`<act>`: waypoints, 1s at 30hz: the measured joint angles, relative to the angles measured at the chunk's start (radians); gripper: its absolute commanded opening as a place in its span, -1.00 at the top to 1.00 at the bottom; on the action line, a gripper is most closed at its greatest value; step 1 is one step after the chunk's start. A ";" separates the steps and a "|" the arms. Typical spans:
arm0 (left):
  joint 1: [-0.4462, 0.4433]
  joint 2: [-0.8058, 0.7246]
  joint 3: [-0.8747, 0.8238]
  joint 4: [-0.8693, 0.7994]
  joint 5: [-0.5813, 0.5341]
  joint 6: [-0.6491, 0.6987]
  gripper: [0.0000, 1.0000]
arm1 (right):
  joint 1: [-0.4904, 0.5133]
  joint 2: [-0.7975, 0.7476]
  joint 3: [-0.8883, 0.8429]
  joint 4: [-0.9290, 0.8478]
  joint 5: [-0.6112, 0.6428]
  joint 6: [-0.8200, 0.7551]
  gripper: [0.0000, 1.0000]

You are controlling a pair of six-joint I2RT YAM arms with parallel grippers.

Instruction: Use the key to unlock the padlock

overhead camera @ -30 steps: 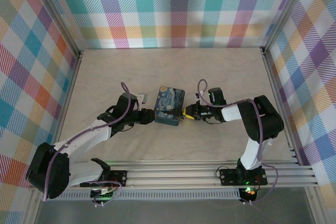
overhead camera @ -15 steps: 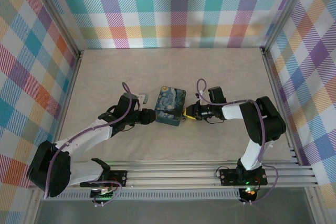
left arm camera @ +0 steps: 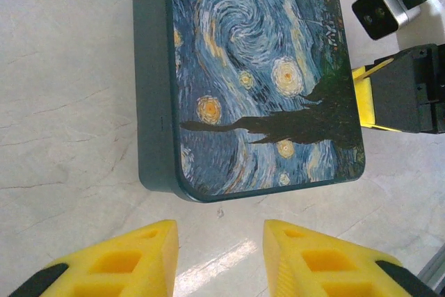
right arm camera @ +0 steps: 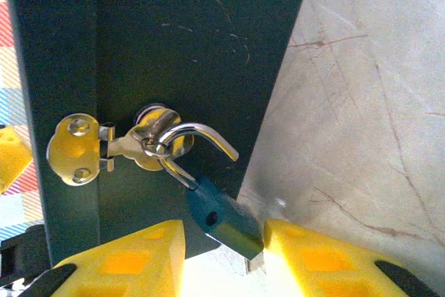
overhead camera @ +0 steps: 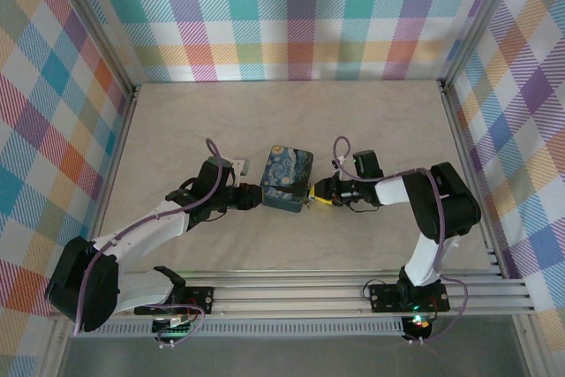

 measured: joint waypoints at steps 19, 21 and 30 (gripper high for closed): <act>-0.002 0.019 0.000 0.001 0.000 0.000 0.27 | -0.006 0.000 -0.010 0.031 0.002 -0.038 0.38; -0.002 0.024 0.000 0.000 0.000 0.000 0.27 | -0.002 0.000 -0.008 0.021 0.009 -0.059 0.34; -0.004 0.026 0.000 0.000 0.000 0.000 0.27 | 0.034 -0.008 0.022 -0.035 0.043 -0.136 0.32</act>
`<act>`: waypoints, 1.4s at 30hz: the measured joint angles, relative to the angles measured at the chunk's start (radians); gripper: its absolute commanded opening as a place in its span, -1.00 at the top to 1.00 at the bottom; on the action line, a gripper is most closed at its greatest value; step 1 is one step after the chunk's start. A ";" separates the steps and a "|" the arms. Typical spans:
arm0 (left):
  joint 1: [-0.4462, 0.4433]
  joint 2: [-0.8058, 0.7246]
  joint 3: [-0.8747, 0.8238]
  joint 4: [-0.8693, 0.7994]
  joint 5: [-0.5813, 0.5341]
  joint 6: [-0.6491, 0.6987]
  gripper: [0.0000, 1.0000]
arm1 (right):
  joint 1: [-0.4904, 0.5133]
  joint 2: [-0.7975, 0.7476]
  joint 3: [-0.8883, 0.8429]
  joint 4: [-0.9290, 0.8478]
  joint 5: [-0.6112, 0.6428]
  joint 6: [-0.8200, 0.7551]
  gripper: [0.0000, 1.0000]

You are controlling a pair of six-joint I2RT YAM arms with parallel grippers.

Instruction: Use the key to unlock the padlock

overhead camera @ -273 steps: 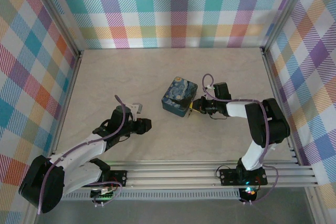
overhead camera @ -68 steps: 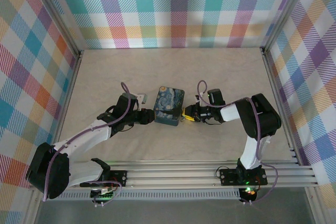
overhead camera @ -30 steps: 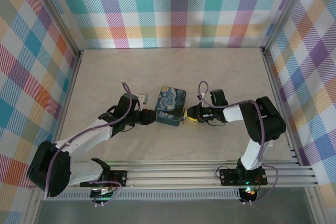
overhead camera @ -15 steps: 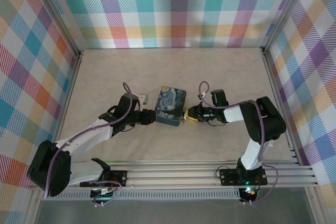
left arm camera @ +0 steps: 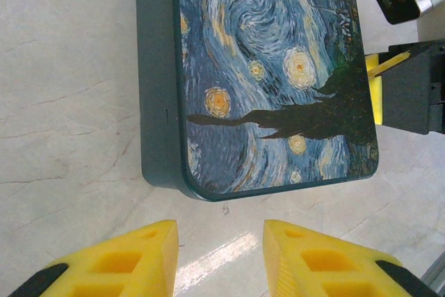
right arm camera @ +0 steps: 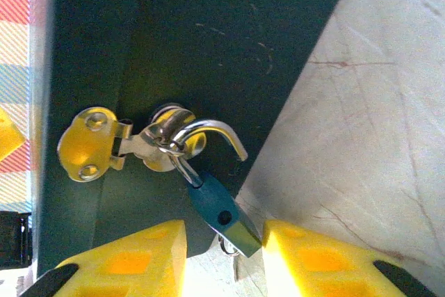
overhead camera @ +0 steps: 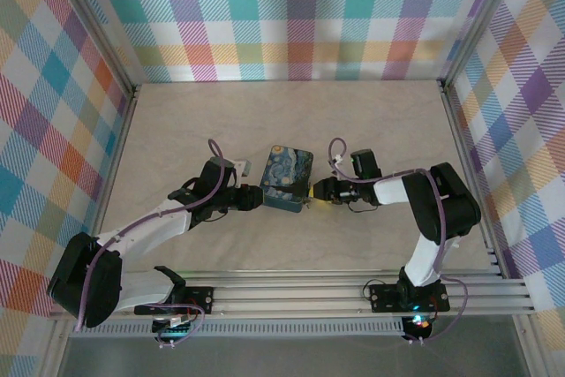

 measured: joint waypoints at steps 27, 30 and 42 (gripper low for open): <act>-0.009 0.000 0.000 -0.001 -0.016 -0.019 0.26 | 0.074 -0.148 -0.013 -0.161 0.131 -0.121 1.00; -0.009 0.000 0.000 -0.001 -0.016 -0.019 0.26 | 0.074 -0.170 0.004 -0.250 0.142 -0.151 1.00; -0.009 -0.008 -0.019 0.005 -0.015 -0.019 0.26 | -0.127 -0.146 -0.006 -0.334 -0.043 -0.192 1.00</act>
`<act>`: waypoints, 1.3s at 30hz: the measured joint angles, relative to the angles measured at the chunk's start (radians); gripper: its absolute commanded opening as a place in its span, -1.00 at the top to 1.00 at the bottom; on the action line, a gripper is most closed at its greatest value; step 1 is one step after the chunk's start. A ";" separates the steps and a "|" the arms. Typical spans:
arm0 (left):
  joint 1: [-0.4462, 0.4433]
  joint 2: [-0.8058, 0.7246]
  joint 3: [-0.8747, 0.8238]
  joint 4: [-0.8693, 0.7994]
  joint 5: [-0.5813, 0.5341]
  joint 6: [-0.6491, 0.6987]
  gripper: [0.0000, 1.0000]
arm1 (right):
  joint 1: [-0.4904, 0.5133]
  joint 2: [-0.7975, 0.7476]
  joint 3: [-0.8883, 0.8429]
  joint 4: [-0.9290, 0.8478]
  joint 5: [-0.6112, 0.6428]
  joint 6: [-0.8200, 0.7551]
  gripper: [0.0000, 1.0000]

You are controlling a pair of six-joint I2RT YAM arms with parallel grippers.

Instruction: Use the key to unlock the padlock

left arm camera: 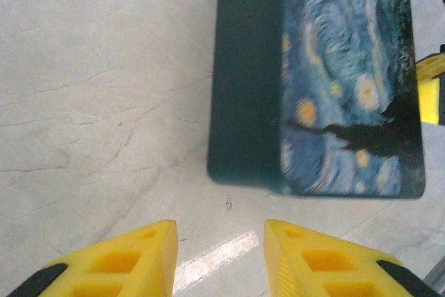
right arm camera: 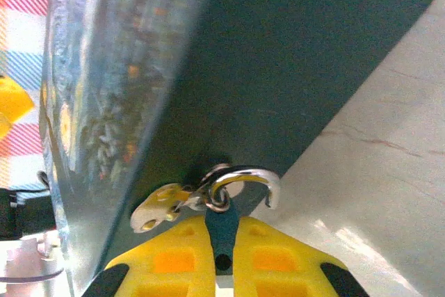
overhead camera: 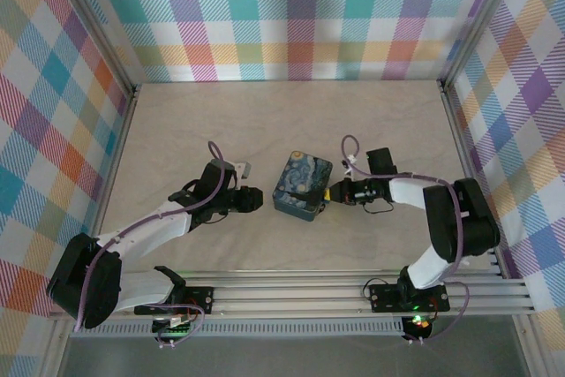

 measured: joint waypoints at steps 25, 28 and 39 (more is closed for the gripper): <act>0.000 0.047 0.015 0.019 0.008 -0.003 0.25 | 0.265 -0.205 0.073 -0.255 0.422 -0.111 1.00; 0.000 0.089 0.057 0.016 0.019 -0.003 0.25 | 0.317 -0.195 0.130 -0.309 0.510 -0.144 1.00; 0.047 0.214 0.146 0.014 0.072 -0.006 0.27 | 0.525 -0.069 0.270 -0.427 0.731 -0.230 1.00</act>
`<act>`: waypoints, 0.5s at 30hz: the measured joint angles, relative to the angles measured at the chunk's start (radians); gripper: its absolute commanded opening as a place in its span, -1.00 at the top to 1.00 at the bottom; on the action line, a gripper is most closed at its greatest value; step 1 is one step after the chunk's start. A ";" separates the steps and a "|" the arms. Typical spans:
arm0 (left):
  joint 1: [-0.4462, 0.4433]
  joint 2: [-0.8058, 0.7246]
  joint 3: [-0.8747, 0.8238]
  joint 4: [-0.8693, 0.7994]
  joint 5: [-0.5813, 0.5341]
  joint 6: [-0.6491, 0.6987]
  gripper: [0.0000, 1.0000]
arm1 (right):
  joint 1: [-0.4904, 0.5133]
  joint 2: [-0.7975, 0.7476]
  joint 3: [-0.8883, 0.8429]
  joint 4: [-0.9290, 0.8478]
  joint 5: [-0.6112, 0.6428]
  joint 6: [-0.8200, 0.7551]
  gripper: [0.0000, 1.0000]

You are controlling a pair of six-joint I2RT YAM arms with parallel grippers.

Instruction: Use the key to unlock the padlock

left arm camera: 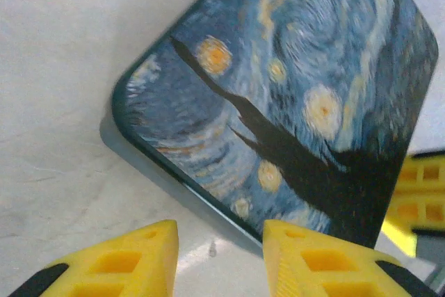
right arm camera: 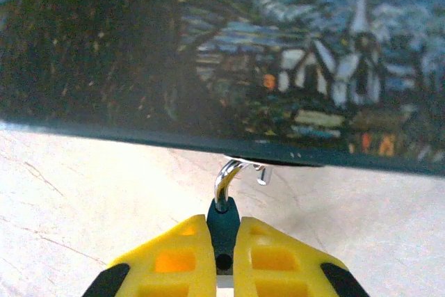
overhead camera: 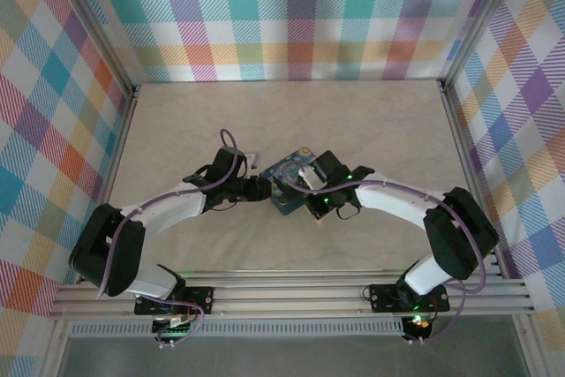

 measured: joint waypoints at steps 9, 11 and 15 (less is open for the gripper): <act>0.167 0.002 0.003 -0.057 0.044 0.003 0.26 | 0.182 0.190 0.259 -0.185 0.196 -0.095 1.00; 0.186 0.002 0.003 -0.060 0.055 0.003 0.26 | 0.211 0.232 0.313 -0.228 0.242 -0.121 1.00; 0.226 0.002 0.003 -0.060 0.080 0.003 0.26 | 0.256 0.302 0.394 -0.297 0.330 -0.170 1.00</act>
